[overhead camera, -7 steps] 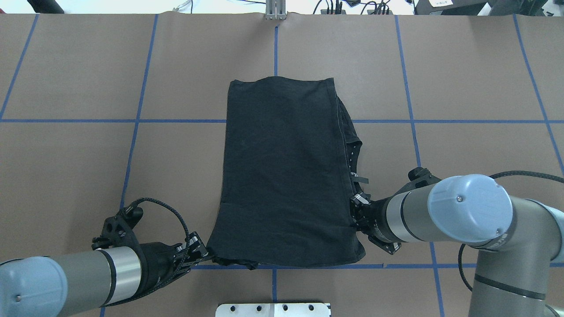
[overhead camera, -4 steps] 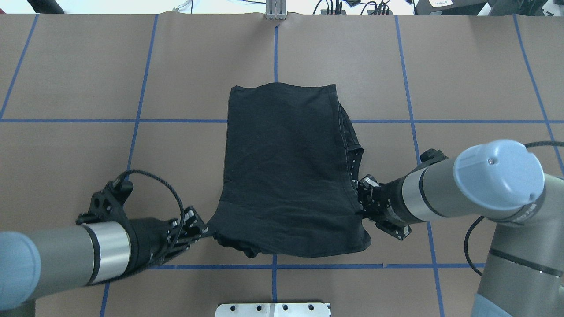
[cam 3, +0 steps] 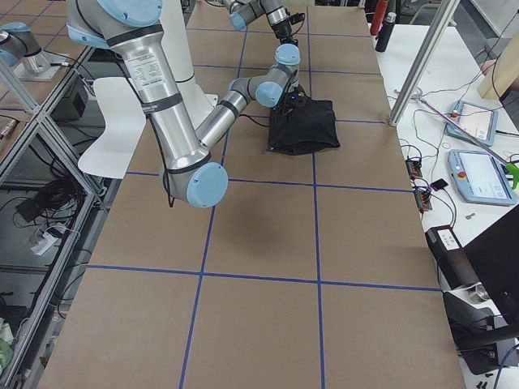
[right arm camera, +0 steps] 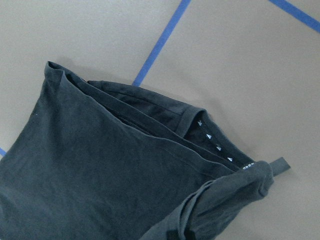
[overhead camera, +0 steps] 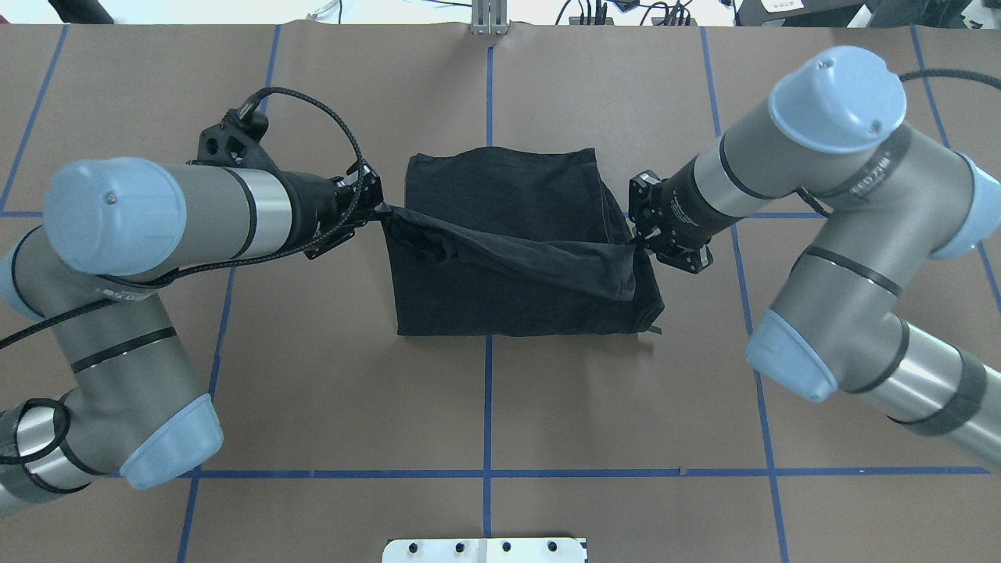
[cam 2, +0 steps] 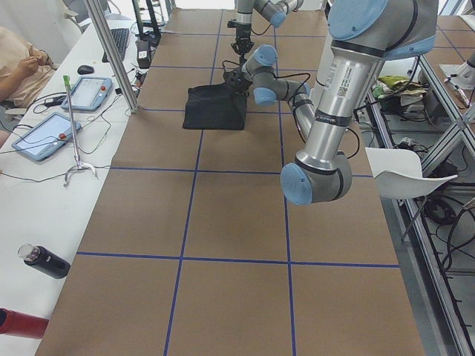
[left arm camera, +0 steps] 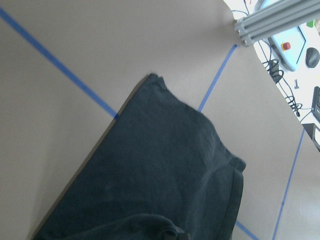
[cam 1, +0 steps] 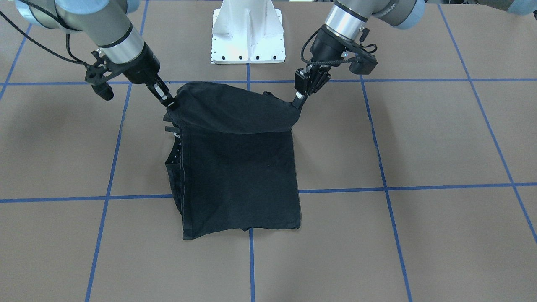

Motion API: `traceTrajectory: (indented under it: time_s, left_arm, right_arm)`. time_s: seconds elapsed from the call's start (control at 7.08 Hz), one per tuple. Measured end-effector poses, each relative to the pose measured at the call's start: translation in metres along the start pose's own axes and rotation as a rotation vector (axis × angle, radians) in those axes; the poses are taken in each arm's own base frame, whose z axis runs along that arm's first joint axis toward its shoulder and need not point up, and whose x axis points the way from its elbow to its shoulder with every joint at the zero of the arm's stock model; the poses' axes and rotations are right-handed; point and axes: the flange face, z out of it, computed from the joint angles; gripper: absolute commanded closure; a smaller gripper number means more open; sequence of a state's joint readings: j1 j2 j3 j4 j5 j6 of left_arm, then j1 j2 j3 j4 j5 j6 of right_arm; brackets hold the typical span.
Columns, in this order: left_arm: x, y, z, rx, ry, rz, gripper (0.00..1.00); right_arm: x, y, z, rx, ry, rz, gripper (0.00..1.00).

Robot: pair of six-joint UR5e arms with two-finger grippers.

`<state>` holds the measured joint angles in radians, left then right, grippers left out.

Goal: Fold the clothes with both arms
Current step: 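Lift the near end with both grippers and fold it toward the far end, then lay the folded end down and open both grippers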

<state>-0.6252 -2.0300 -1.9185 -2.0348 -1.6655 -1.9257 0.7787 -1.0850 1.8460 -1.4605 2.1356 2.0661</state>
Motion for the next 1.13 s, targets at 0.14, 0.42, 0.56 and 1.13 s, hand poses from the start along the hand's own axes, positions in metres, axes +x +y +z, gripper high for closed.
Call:
traceTrajectory:
  time_s: [0.14,0.42,0.56,1.13]
  left_arm:
    - [0.005,-0.01,0.012,0.016,0.002,-0.001,1.0]
    - [0.014,-0.035,0.057,0.045,0.014,-0.008,1.0]
    - [0.019,-0.049,0.078,0.065,0.011,-0.007,1.0]
    - [0.018,-0.102,0.151,0.133,-0.021,0.011,0.79]
  right_arm:
    - [-0.019,-0.016,0.008,0.006,0.016,-0.014,1.0]
    - [-0.053,-0.038,0.037,0.013,0.037,-0.033,1.0]
    - [-0.068,-0.052,0.054,0.014,0.031,-0.036,1.0]
    - [-0.124,-0.097,0.093,0.048,0.049,-0.101,0.63]
